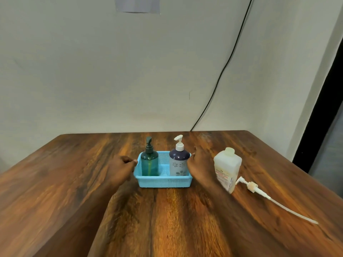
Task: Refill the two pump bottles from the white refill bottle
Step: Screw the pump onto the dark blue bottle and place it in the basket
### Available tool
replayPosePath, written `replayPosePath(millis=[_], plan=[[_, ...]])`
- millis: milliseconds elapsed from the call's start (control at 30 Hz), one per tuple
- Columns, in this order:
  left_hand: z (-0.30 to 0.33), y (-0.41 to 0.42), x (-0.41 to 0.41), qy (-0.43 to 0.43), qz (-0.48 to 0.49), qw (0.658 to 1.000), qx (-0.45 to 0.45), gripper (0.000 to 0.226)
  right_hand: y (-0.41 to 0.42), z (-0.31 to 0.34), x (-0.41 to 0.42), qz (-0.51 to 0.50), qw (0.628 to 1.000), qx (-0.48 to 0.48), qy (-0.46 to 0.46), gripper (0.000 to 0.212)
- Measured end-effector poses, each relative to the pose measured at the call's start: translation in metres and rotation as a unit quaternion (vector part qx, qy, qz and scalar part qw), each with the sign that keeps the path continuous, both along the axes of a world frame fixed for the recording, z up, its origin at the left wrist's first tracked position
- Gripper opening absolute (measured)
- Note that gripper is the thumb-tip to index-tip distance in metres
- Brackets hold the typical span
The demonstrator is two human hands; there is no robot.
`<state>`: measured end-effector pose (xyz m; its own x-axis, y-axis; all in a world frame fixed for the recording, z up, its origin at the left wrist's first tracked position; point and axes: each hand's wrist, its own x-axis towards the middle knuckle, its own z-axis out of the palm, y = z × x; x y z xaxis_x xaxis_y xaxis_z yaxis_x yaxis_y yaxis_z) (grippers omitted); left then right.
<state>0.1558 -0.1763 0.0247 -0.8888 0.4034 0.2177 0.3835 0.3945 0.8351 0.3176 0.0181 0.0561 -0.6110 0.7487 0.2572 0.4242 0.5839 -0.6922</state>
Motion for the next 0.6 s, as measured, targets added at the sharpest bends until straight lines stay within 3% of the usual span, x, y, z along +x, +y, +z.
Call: replayPosePath(millis=[233,400,600], plan=[[0.000,-0.002,-0.008,-0.115,0.000,0.993,0.002,0.014,0.005,-0.005,-0.005,0.037,0.992,-0.037,-0.117,0.032],[0.001,0.002,-0.018,-0.206,-0.029,0.978,0.015,0.019,0.004,-0.012,-0.007,0.012,0.994,-0.034,-0.104,0.040],[0.001,0.013,-0.043,-0.216,-0.032,0.976,0.008,0.013,0.012,-0.015,-0.026,-0.002,0.996,-0.049,-0.071,0.040]])
